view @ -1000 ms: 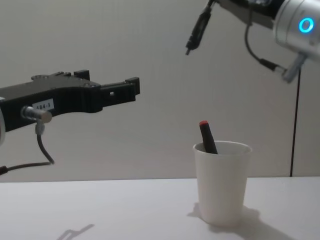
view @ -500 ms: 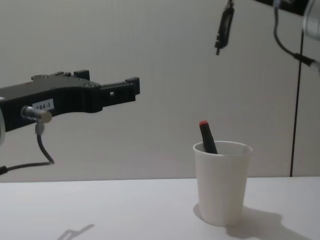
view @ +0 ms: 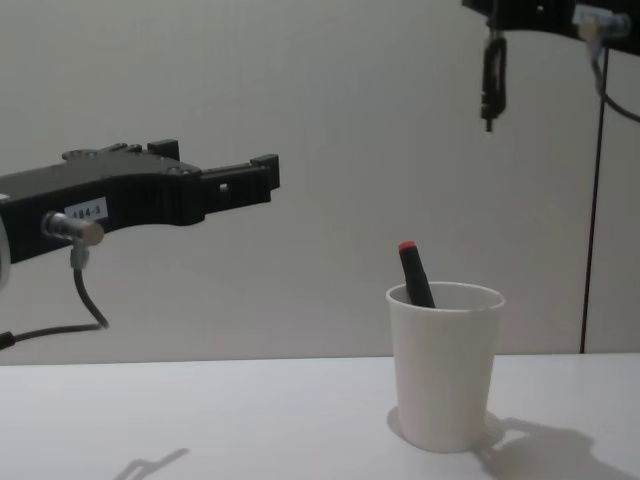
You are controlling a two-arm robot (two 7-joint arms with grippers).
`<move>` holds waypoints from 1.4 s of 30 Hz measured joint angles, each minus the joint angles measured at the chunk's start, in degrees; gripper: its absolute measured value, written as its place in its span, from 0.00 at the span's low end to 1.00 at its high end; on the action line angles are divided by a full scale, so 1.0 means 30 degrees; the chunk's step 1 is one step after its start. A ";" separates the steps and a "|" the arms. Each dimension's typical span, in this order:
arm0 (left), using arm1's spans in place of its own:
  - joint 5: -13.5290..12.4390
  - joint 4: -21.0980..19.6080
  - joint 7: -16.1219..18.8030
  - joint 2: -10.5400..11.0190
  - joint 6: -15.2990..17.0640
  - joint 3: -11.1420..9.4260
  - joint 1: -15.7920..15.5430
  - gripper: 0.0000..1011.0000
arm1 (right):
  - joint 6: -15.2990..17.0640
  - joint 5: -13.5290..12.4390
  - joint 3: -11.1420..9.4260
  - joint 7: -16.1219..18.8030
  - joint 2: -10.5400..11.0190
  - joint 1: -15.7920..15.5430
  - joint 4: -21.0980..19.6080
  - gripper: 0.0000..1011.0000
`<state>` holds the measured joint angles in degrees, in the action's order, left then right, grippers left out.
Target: Place the pen into the pen holder.
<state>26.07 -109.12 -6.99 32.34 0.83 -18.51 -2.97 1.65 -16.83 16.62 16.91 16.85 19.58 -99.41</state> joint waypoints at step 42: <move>0.0002 -0.0001 0.0000 -0.0001 0.0001 -0.0001 0.0000 0.99 | -0.2937 0.7805 0.1066 -0.0287 0.0203 0.0172 0.3701 0.14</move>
<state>26.08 -109.12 -6.99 32.33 0.83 -18.51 -2.97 -7.16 6.58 19.81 16.05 17.46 20.09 -88.30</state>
